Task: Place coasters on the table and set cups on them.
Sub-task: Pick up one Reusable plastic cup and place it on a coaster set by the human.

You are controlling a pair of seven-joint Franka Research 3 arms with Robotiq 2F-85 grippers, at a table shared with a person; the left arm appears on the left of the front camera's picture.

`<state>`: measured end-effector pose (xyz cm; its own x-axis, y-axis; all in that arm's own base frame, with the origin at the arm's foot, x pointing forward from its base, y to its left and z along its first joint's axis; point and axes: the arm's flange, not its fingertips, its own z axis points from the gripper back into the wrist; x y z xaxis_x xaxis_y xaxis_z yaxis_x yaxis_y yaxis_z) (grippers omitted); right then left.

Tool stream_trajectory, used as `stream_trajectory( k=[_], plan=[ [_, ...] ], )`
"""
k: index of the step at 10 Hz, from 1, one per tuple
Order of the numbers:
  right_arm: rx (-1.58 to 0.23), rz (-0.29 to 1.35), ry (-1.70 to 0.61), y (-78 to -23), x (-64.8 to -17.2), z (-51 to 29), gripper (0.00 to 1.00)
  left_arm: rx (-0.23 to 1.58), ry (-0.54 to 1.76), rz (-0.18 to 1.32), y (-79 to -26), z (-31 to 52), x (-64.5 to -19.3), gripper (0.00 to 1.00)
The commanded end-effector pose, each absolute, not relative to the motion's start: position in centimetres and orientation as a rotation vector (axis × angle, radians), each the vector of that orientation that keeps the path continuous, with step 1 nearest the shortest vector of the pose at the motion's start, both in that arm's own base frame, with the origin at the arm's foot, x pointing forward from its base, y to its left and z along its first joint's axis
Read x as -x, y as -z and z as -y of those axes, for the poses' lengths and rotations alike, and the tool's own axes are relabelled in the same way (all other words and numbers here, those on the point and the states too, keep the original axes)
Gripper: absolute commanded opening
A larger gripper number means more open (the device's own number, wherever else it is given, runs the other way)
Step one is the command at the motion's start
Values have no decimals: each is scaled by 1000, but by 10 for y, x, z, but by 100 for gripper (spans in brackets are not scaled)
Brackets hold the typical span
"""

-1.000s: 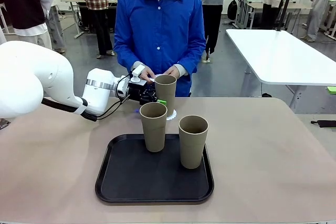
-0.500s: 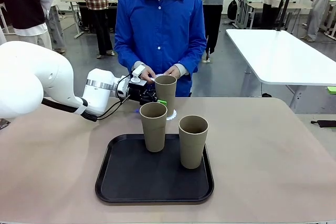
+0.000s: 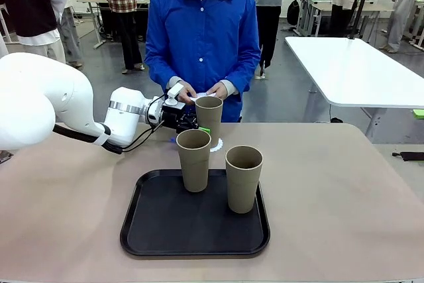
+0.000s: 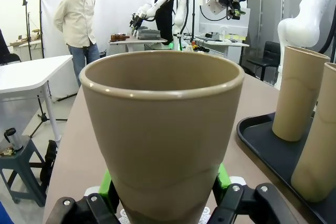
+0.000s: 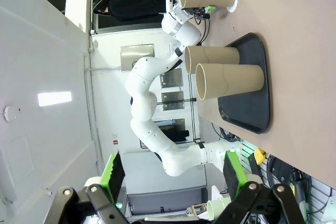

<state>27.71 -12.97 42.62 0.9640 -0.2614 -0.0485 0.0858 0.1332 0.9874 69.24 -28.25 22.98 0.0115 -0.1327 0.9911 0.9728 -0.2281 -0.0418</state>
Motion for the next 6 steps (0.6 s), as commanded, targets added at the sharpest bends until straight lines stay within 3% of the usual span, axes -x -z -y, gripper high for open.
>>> stream_trajectory(
  k=[1, 6],
  plan=[
    [-1422, 154, 251, -428, -277, 129, 100, 1278, 1411, 944, -233, 284, -698, 99],
    [-1422, 154, 251, -428, -277, 129, 100, 1307, 1419, 931, -234, 284, -698, 100]
  ],
)
